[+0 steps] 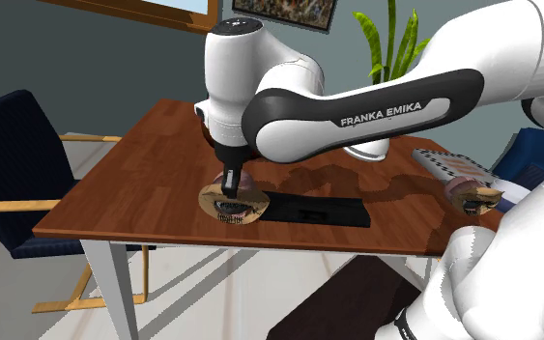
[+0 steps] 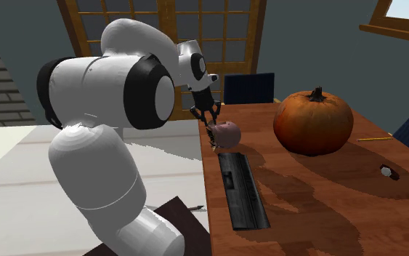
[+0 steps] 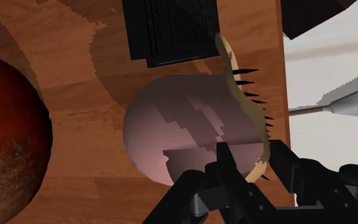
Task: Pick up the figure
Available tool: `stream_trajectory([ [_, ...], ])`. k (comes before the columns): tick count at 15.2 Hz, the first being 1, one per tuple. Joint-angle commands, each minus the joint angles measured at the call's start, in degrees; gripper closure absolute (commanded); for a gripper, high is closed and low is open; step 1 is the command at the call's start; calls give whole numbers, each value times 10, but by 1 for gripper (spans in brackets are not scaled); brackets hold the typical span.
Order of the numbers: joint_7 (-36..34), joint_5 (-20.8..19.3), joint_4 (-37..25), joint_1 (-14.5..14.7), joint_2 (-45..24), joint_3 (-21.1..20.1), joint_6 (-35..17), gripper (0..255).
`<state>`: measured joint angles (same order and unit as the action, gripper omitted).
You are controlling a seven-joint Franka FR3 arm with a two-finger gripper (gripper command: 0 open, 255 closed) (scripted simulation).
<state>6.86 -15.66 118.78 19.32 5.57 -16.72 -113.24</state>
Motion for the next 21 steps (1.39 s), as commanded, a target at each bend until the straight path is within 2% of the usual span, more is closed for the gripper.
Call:
stream_trajectory([
  [1, 0, 0, 0, 0, 0, 0, 0, 255],
  [7, 0, 0, 2, 0, 1, 0, -1, 255],
  [21, 30, 14, -89, 1, 16, 0, 101, 255],
])
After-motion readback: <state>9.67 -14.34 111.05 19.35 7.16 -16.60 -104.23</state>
